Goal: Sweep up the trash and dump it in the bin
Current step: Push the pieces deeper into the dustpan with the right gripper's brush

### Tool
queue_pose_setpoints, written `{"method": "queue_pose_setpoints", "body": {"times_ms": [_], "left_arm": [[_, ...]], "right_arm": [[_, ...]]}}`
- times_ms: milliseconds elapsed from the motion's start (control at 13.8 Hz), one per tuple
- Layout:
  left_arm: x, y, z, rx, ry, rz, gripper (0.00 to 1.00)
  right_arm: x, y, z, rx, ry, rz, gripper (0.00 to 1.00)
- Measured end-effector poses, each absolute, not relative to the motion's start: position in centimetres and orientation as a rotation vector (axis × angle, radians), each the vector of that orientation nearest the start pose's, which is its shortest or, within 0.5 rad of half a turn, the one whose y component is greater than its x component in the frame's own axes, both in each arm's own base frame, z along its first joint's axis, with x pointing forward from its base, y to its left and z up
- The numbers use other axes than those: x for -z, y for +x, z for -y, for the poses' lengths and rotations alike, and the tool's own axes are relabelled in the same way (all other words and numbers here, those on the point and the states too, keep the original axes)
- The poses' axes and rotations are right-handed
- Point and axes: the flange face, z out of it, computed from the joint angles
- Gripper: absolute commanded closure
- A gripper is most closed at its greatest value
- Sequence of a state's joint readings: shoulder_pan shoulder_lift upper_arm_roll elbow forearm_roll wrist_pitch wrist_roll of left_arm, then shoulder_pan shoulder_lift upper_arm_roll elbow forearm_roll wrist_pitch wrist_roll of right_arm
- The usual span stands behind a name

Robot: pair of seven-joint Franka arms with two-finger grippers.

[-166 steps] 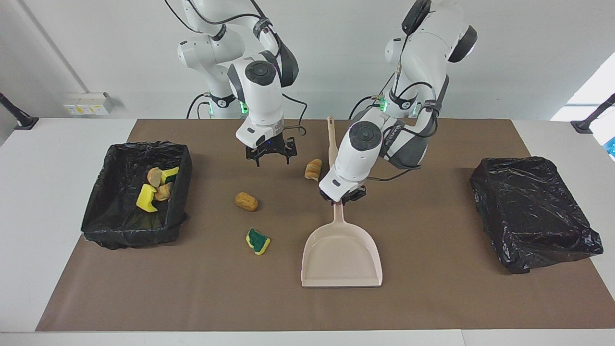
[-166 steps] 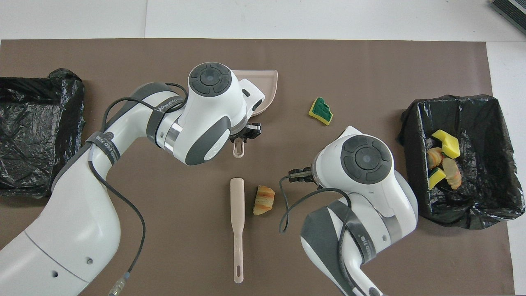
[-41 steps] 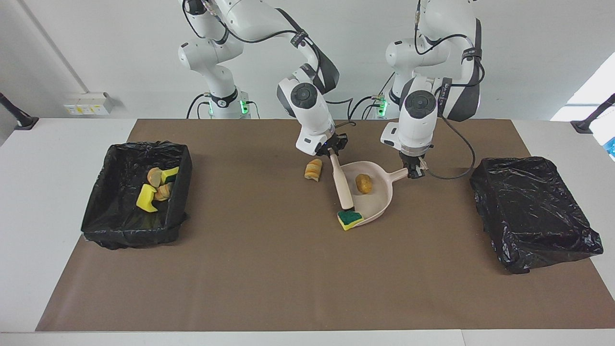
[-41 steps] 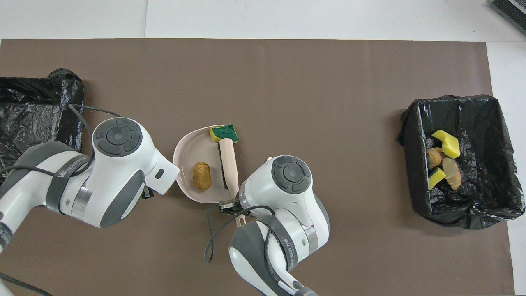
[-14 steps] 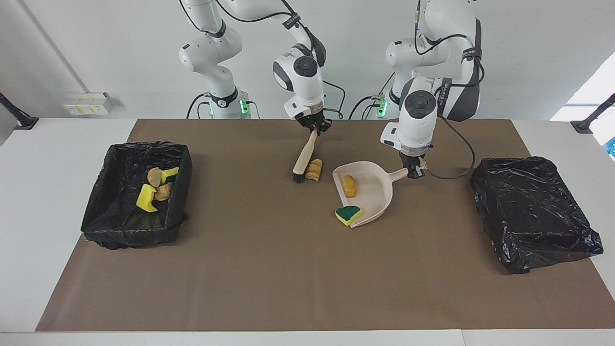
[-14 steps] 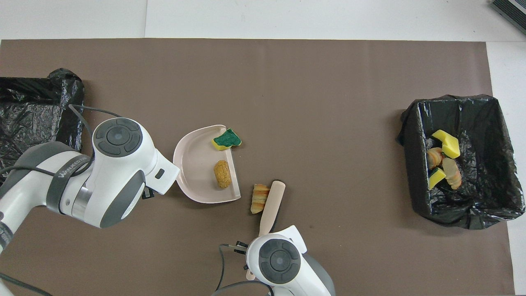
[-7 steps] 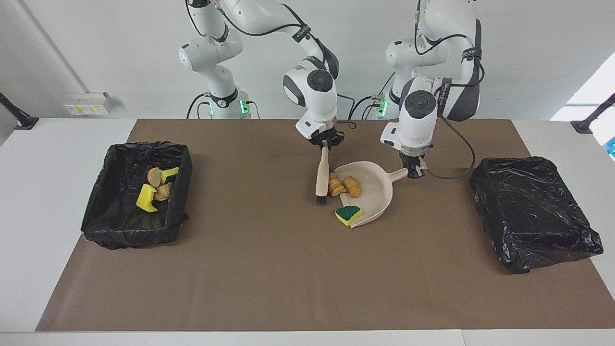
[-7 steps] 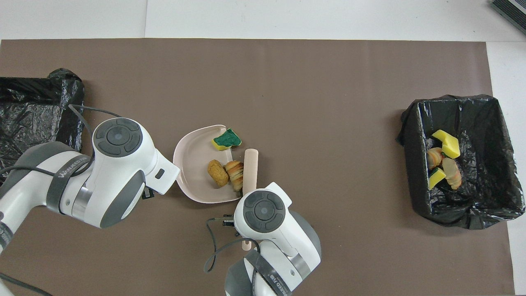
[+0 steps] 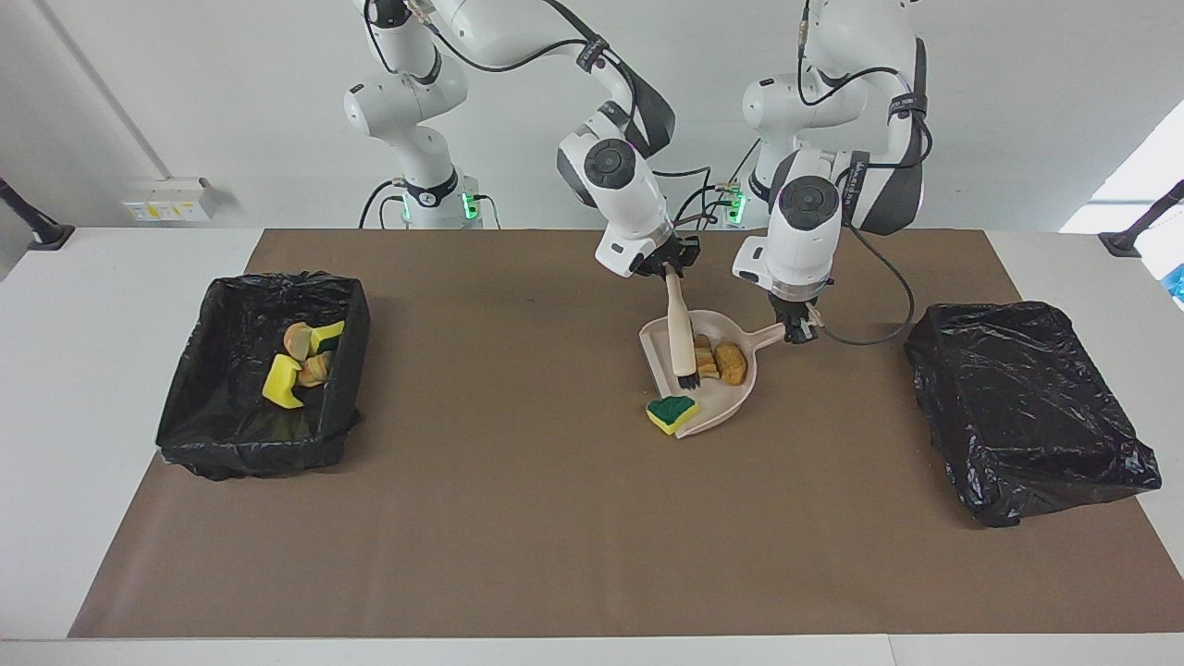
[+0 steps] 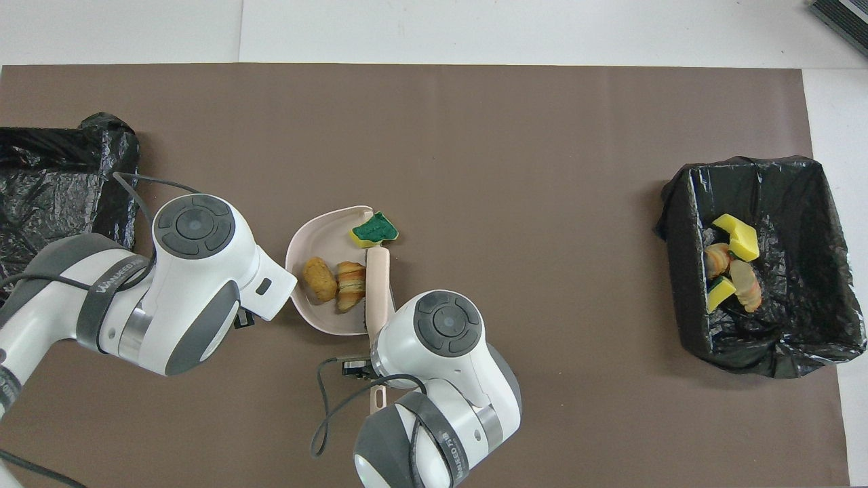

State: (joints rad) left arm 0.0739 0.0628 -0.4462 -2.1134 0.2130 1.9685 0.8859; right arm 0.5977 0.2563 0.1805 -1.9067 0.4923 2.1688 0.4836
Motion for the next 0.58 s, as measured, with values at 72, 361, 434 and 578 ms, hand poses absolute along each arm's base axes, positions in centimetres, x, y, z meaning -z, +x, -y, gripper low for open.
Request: {"method": "queue_pose_setpoints", "body": {"times_ms": [72,361,434,578], "left_arm": [[-37.3,49.9,17.7,-0.348,-2.371,-1.891,1.0],[-37.1,50.9,16.1,-0.268,-2.466,-1.837,1.0],[-37.1,51.1,15.7,-0.254,-2.488,-1.824,1.0],[-37.1,51.3,15.3,-0.229,-2.533,-1.801,1.0]], "right_arm": [[-37.4,43.4,-43.2,-0.405,-2.768,0.014,1.0],[-38.2,46.8,-37.3,-0.319,-2.987,0.143,1.0],[-37.9,47.7,-36.0,-0.287,-3.023,0.2,1.0],[-37.0,48.9,-34.5,-0.275,-3.039,0.317,1.0]]}}
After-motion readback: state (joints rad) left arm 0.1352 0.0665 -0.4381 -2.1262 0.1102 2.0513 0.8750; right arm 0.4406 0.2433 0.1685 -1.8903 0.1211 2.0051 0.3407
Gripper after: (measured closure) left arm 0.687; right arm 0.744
